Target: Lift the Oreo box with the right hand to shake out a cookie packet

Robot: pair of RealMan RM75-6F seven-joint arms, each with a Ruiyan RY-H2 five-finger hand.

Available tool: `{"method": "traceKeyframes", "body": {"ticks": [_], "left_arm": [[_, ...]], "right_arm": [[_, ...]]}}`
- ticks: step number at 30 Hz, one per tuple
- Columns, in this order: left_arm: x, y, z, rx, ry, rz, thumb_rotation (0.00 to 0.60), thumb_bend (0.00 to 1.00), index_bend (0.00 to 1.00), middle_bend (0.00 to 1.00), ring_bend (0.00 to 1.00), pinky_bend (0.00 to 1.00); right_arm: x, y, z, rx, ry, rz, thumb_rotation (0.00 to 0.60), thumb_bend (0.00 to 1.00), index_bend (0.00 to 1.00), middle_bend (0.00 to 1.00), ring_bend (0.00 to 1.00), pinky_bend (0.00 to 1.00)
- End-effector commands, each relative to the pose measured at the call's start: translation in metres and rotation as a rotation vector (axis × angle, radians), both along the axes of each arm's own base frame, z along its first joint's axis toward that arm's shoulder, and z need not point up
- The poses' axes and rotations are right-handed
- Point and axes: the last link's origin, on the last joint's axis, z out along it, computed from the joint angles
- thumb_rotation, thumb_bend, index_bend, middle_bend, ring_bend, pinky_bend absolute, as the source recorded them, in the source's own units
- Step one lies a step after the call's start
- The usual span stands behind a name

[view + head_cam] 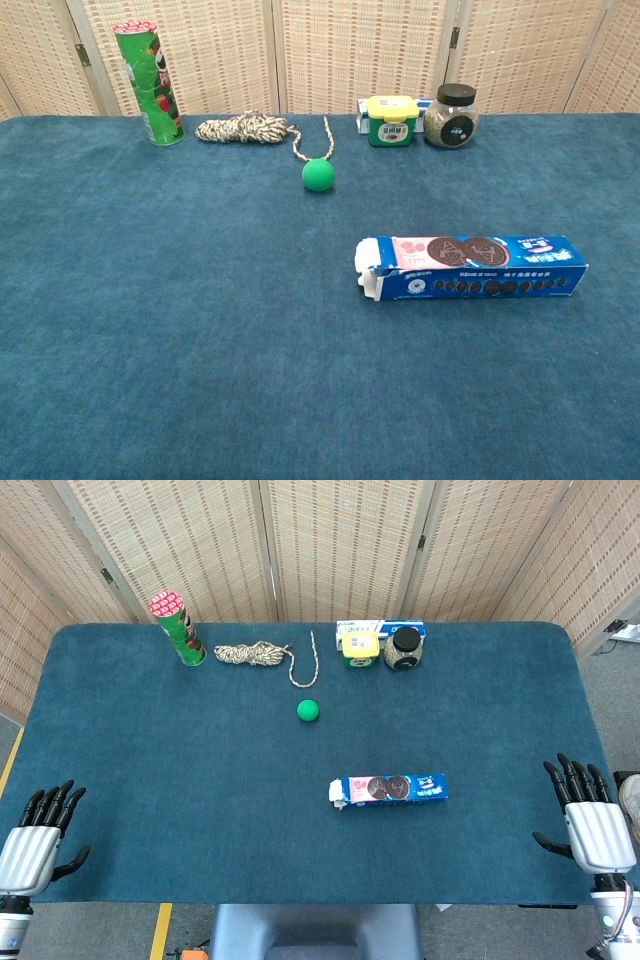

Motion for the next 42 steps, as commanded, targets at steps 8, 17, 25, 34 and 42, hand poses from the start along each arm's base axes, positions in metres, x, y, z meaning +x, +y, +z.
{"method": "traceKeyframes", "body": {"ticks": [8, 17, 25, 34, 42], "left_arm": [[0.001, 0.002, -0.002, -0.010, 0.000, -0.005, 0.600, 0.32, 0.00, 0.00, 0.00, 0.00], [-0.002, 0.002, 0.000, -0.004, -0.011, 0.008, 0.600, 0.32, 0.00, 0.00, 0.00, 0.00], [-0.002, 0.003, -0.002, -0.007, -0.011, 0.012, 0.600, 0.32, 0.00, 0.00, 0.00, 0.00], [-0.004, 0.004, 0.004, 0.001, -0.032, 0.025, 0.600, 0.32, 0.00, 0.00, 0.00, 0.00], [-0.003, 0.003, 0.004, -0.014, -0.039, 0.013, 0.600, 0.32, 0.00, 0.00, 0.00, 0.00]], "right_arm": [[-0.001, 0.002, 0.001, -0.003, 0.004, 0.001, 0.600, 0.15, 0.00, 0.00, 0.00, 0.00], [0.001, -0.009, -0.006, 0.068, -0.009, 0.016, 0.600, 0.15, 0.01, 0.00, 0.00, 0.00], [0.006, -0.052, -0.028, 0.254, 0.018, 0.046, 0.600, 0.15, 0.09, 0.00, 0.00, 0.00], [0.027, -0.095, -0.054, 0.394, 0.046, 0.027, 0.600, 0.15, 0.19, 0.01, 0.01, 0.00], [0.045, -0.116, -0.077, 0.409, 0.063, 0.069, 0.600, 0.15, 0.25, 0.04, 0.05, 0.00]]}}
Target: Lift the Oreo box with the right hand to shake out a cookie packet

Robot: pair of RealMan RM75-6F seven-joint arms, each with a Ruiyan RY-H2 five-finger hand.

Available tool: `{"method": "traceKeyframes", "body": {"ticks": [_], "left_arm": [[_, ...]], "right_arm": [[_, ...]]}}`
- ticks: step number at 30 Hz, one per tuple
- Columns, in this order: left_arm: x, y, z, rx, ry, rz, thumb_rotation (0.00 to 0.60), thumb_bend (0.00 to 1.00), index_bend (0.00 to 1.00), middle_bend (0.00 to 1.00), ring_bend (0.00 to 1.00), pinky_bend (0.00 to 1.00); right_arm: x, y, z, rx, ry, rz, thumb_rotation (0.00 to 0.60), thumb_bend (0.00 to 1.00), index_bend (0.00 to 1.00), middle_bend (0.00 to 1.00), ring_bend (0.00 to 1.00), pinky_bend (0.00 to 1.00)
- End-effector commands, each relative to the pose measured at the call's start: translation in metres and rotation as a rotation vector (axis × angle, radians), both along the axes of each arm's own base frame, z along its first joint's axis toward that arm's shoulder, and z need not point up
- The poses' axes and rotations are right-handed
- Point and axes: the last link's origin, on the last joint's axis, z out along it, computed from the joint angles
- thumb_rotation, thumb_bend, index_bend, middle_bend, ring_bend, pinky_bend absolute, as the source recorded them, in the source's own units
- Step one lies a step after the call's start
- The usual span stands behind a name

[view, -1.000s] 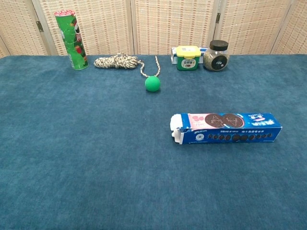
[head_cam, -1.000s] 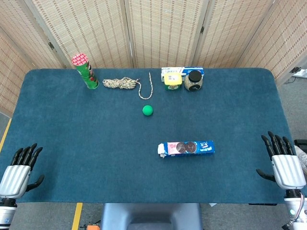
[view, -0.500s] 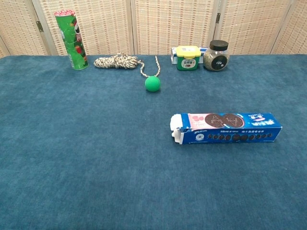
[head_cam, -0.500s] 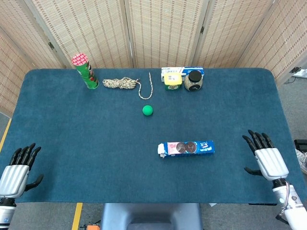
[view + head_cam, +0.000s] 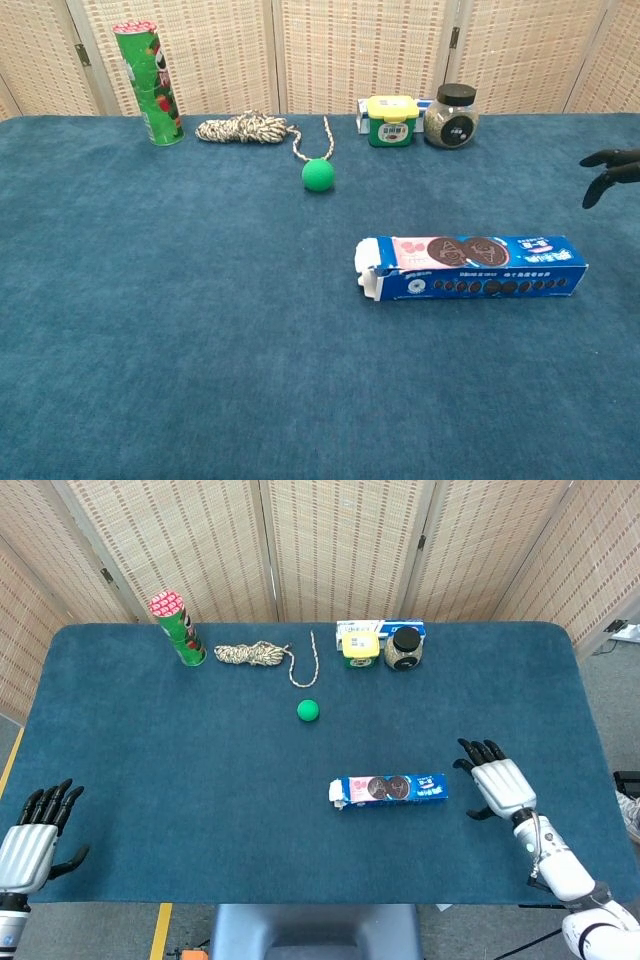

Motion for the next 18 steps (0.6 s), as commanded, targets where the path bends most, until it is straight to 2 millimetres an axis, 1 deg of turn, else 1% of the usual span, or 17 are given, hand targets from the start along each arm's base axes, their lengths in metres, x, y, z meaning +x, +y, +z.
{"method": "traceKeyframes", "body": {"ticks": [1, 7, 11, 18], "left_arm": [[0.000, 0.000, 0.000, -0.001, -0.003, -0.001, 0.600, 0.32, 0.00, 0.00, 0.00, 0.00], [0.000, 0.000, 0.001, -0.002, -0.006, -0.002, 0.600, 0.32, 0.00, 0.00, 0.00, 0.00], [0.001, -0.001, 0.001, -0.002, -0.009, -0.009, 0.600, 0.32, 0.00, 0.00, 0.00, 0.00], [0.000, -0.001, 0.002, -0.003, -0.011, -0.010, 0.600, 0.32, 0.00, 0.00, 0.00, 0.00]], "right_arm": [[0.006, -0.007, -0.007, 0.003, -0.003, 0.005, 0.600, 0.15, 0.25, 0.05, 0.06, 0.00], [0.010, -0.012, -0.014, 0.002, -0.011, 0.009, 0.600, 0.15, 0.27, 0.07, 0.08, 0.00], [0.013, -0.018, -0.027, 0.032, -0.011, 0.004, 0.600, 0.15, 0.29, 0.07, 0.08, 0.00], [0.013, -0.021, -0.035, 0.045, -0.004, -0.007, 0.600, 0.15, 0.33, 0.08, 0.09, 0.00]]}}
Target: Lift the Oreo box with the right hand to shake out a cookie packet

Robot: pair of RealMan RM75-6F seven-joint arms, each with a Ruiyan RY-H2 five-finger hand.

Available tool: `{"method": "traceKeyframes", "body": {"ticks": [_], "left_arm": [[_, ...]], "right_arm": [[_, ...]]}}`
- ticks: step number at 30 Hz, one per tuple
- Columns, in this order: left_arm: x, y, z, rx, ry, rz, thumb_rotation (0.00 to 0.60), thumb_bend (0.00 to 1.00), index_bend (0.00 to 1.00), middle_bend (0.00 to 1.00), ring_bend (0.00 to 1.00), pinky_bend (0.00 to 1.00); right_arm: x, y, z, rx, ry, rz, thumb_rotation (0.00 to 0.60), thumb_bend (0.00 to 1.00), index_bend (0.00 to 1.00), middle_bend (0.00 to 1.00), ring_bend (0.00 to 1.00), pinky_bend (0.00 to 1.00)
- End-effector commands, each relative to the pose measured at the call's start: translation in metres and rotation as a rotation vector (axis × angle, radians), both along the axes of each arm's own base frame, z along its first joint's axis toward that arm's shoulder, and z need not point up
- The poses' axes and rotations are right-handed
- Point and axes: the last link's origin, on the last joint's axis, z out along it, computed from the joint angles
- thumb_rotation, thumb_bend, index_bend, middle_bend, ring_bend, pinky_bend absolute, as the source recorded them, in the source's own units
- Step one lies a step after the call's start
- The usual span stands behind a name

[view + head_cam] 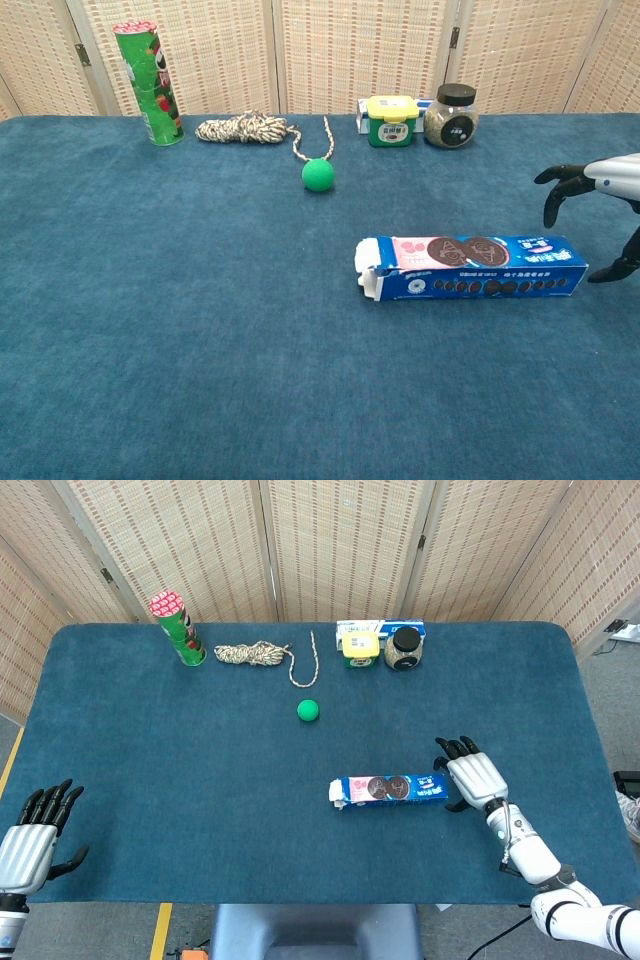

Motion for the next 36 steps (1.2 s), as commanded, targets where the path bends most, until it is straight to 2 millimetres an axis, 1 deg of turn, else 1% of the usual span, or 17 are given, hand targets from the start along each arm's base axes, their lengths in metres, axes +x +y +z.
{"method": "traceKeyframes", "body": {"ticks": [1, 4, 16, 21, 24, 27, 30, 33, 34, 36], "left_arm": [[0.000, 0.000, 0.000, -0.001, 0.000, -0.003, 0.600, 0.32, 0.00, 0.00, 0.00, 0.00], [0.001, -0.001, 0.000, 0.000, -0.001, -0.006, 0.600, 0.32, 0.00, 0.00, 0.00, 0.00], [0.001, -0.003, 0.001, -0.003, -0.008, -0.014, 0.600, 0.33, 0.00, 0.00, 0.00, 0.00], [0.001, -0.003, 0.001, -0.005, -0.009, -0.017, 0.600, 0.33, 0.00, 0.00, 0.00, 0.00], [0.000, -0.003, 0.001, -0.006, -0.007, -0.011, 0.600, 0.33, 0.00, 0.00, 0.00, 0.00], [0.000, -0.002, 0.001, -0.008, -0.001, -0.012, 0.600, 0.33, 0.00, 0.00, 0.00, 0.00], [-0.001, 0.000, 0.000, -0.011, 0.004, -0.005, 0.600, 0.33, 0.00, 0.00, 0.00, 0.00], [-0.002, 0.004, 0.000, -0.009, 0.011, 0.004, 0.600, 0.33, 0.00, 0.00, 0.00, 0.00], [-0.002, 0.005, -0.001, -0.006, 0.014, 0.009, 0.600, 0.33, 0.00, 0.00, 0.00, 0.00], [-0.004, 0.008, -0.001, -0.006, 0.021, 0.017, 0.600, 0.33, 0.00, 0.00, 0.00, 0.00]], "right_arm": [[0.000, -0.002, -0.003, 0.007, 0.006, -0.002, 0.600, 0.15, 0.33, 0.08, 0.09, 0.00], [0.000, -0.004, -0.005, 0.001, 0.012, 0.001, 0.600, 0.15, 0.34, 0.08, 0.09, 0.00], [0.002, -0.015, -0.014, -0.018, 0.022, 0.002, 0.600, 0.15, 0.45, 0.12, 0.12, 0.00], [0.002, -0.019, -0.016, -0.029, 0.032, 0.003, 0.600, 0.15, 0.49, 0.14, 0.14, 0.00], [0.005, -0.022, -0.013, -0.019, 0.042, 0.025, 0.600, 0.15, 0.52, 0.15, 0.15, 0.00], [0.013, -0.026, -0.002, -0.030, 0.024, 0.083, 0.600, 0.15, 0.54, 0.17, 0.16, 0.00], [0.016, -0.028, 0.014, -0.047, 0.036, 0.140, 0.600, 0.15, 0.56, 0.18, 0.16, 0.00], [0.019, -0.020, 0.036, -0.062, 0.102, 0.200, 0.600, 0.15, 0.56, 0.18, 0.16, 0.00], [0.021, -0.016, 0.046, -0.085, 0.139, 0.235, 0.600, 0.15, 0.56, 0.18, 0.16, 0.00], [0.027, -0.010, 0.060, -0.121, 0.182, 0.279, 0.600, 0.15, 0.56, 0.18, 0.16, 0.00]]}}
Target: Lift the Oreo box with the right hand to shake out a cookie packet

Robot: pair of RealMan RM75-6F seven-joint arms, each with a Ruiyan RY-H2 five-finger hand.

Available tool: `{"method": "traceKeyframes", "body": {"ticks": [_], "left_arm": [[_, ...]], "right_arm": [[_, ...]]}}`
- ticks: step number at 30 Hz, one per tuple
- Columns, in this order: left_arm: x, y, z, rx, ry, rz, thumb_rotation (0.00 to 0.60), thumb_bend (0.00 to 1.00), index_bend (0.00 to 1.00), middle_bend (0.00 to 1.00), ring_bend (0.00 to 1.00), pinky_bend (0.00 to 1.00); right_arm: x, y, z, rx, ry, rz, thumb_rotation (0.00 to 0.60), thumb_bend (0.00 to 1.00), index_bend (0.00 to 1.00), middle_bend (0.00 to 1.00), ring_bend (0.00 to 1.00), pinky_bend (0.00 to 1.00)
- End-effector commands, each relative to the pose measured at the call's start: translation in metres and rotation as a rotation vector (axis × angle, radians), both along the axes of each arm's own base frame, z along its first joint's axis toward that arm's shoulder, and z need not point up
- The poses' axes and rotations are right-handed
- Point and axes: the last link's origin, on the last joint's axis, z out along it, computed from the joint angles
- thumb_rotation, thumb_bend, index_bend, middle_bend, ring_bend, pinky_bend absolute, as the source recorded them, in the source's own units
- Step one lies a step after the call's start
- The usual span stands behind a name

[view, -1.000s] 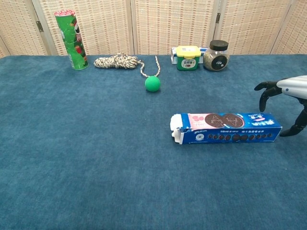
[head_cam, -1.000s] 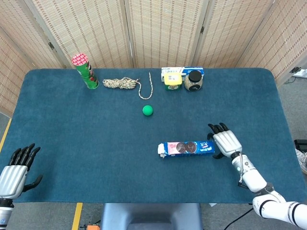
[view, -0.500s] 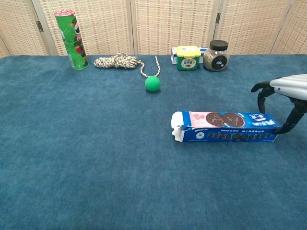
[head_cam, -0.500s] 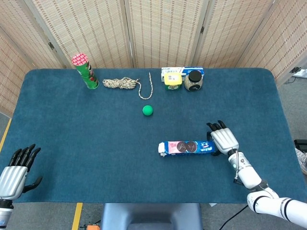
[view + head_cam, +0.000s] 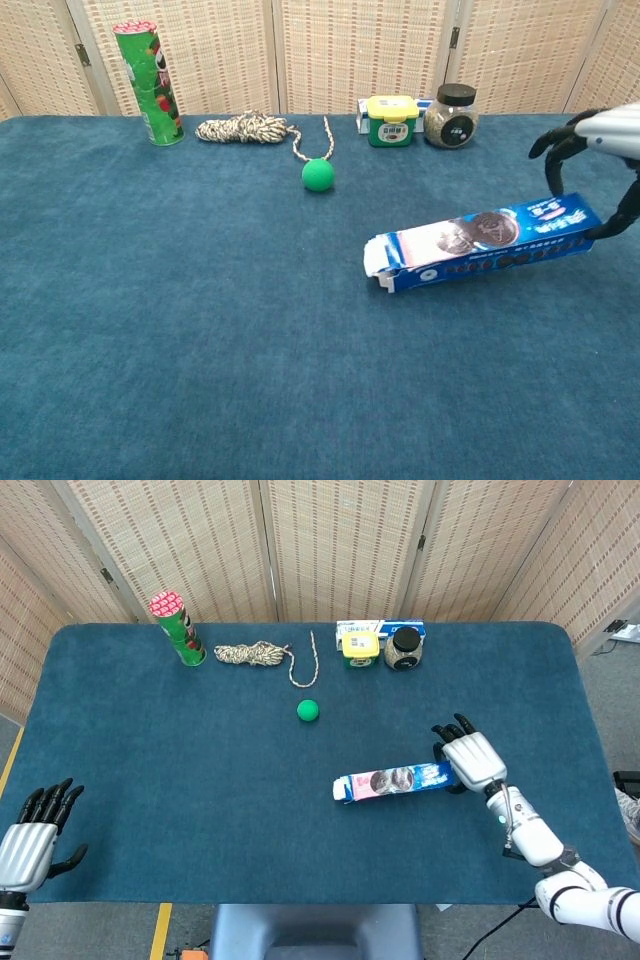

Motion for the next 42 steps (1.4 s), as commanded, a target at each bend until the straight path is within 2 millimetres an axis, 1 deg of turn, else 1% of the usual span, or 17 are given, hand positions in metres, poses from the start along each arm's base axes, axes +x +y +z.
{"method": "traceKeyframes", "body": {"ticks": [1, 5, 9, 13, 16, 19, 21, 25, 29, 34, 42], "left_arm": [[-0.001, 0.004, -0.002, -0.002, 0.012, 0.013, 0.600, 0.33, 0.00, 0.00, 0.00, 0.00], [-0.002, 0.006, -0.003, -0.002, 0.020, 0.023, 0.600, 0.33, 0.00, 0.00, 0.00, 0.00], [-0.005, 0.009, -0.005, -0.006, 0.028, 0.045, 0.600, 0.33, 0.00, 0.00, 0.00, 0.00], [-0.008, 0.015, -0.007, -0.017, 0.032, 0.067, 0.600, 0.33, 0.00, 0.00, 0.00, 0.00], [-0.009, 0.017, -0.008, -0.024, 0.034, 0.078, 0.600, 0.33, 0.00, 0.00, 0.00, 0.00], [-0.010, 0.019, -0.009, -0.030, 0.033, 0.085, 0.600, 0.33, 0.00, 0.00, 0.00, 0.00], [-0.010, 0.019, -0.009, -0.033, 0.030, 0.087, 0.600, 0.33, 0.00, 0.00, 0.00, 0.00], [-0.012, 0.021, -0.010, -0.042, 0.028, 0.096, 0.600, 0.33, 0.00, 0.00, 0.00, 0.00], [-0.012, 0.022, -0.013, -0.067, 0.018, 0.100, 0.600, 0.33, 0.00, 0.00, 0.00, 0.00], [-0.012, 0.022, -0.014, -0.069, 0.022, 0.100, 0.600, 0.33, 0.00, 0.00, 0.00, 0.00], [-0.012, 0.022, -0.014, -0.067, 0.024, 0.100, 0.600, 0.33, 0.00, 0.00, 0.00, 0.00]], "right_arm": [[0.015, 0.016, 0.035, -0.076, 0.102, 0.117, 0.600, 0.15, 0.56, 0.18, 0.16, 0.00], [0.029, 0.019, 0.057, -0.112, 0.144, 0.162, 0.600, 0.15, 0.57, 0.18, 0.16, 0.00], [0.039, 0.021, 0.071, -0.118, 0.140, 0.182, 0.600, 0.15, 0.57, 0.18, 0.16, 0.00], [0.041, 0.018, 0.087, -0.131, 0.167, 0.189, 0.600, 0.15, 0.58, 0.18, 0.16, 0.00], [0.040, 0.015, 0.096, -0.113, 0.152, 0.143, 0.600, 0.15, 0.59, 0.18, 0.16, 0.00], [0.042, 0.013, 0.110, -0.116, 0.115, 0.102, 0.600, 0.15, 0.59, 0.18, 0.16, 0.00], [0.043, 0.015, 0.118, -0.115, 0.082, 0.076, 0.600, 0.15, 0.59, 0.18, 0.16, 0.00], [0.049, 0.020, 0.142, -0.131, 0.043, 0.052, 0.600, 0.15, 0.59, 0.18, 0.15, 0.00], [0.053, 0.027, 0.156, -0.132, 0.030, 0.035, 0.600, 0.15, 0.59, 0.18, 0.15, 0.00], [0.055, 0.034, 0.166, -0.128, 0.030, 0.018, 0.600, 0.15, 0.59, 0.18, 0.14, 0.00], [0.057, 0.038, 0.170, -0.124, 0.017, 0.019, 0.600, 0.15, 0.59, 0.18, 0.14, 0.00]]}}
